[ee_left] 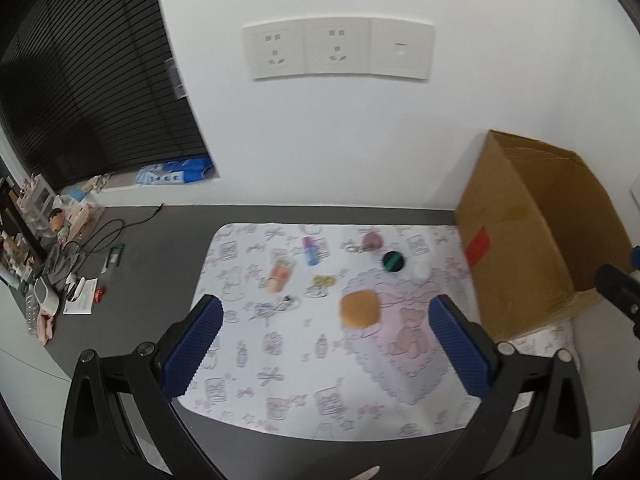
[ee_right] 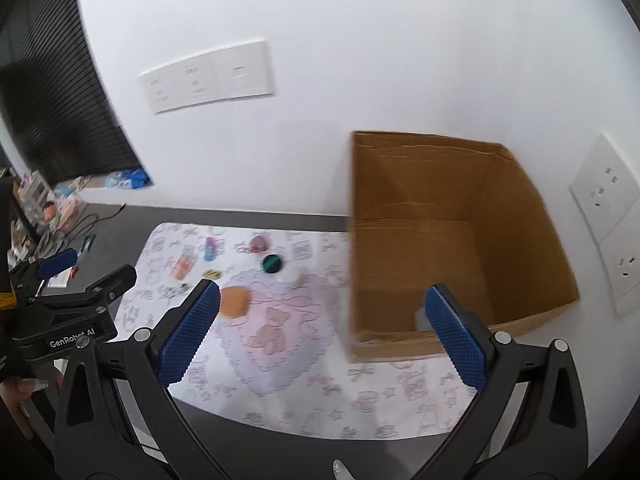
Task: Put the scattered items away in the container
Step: 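Move both tools back over the mat toward the remaining items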
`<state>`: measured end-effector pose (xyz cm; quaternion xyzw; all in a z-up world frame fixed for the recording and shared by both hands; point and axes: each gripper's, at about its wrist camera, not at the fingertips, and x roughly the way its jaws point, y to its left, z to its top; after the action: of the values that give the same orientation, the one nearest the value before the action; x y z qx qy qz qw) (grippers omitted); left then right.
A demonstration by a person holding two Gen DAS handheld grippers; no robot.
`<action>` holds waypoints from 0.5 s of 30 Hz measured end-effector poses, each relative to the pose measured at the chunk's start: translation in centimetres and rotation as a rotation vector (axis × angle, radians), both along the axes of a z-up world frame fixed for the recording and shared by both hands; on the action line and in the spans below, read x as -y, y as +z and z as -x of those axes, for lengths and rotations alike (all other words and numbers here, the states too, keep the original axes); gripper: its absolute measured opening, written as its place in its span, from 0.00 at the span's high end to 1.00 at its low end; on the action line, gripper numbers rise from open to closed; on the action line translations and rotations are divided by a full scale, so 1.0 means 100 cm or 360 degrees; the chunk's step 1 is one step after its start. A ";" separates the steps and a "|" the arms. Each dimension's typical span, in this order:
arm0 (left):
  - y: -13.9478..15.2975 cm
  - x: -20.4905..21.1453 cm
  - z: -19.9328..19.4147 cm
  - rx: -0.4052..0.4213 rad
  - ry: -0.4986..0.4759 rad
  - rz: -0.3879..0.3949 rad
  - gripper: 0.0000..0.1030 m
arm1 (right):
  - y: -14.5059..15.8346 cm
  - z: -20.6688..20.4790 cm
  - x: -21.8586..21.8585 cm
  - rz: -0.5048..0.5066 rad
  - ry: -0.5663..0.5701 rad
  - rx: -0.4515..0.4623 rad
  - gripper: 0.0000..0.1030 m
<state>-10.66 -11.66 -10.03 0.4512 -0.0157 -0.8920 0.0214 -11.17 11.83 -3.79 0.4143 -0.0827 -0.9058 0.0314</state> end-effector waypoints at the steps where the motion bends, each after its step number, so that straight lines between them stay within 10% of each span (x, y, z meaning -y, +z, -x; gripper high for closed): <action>1: -0.001 0.009 -0.003 -0.0003 0.0003 0.0005 0.00 | 0.000 0.000 0.009 -0.0004 0.0013 -0.0001 0.00; 15: -0.029 0.091 -0.007 -0.0003 -0.0039 -0.0049 0.00 | -0.025 0.008 0.100 -0.0026 0.0156 0.0063 0.00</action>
<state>-9.99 -20.78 -12.96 0.4506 -0.0074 -0.8927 0.0036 -11.97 1.81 -6.28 0.4361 -0.0554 -0.8954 0.0707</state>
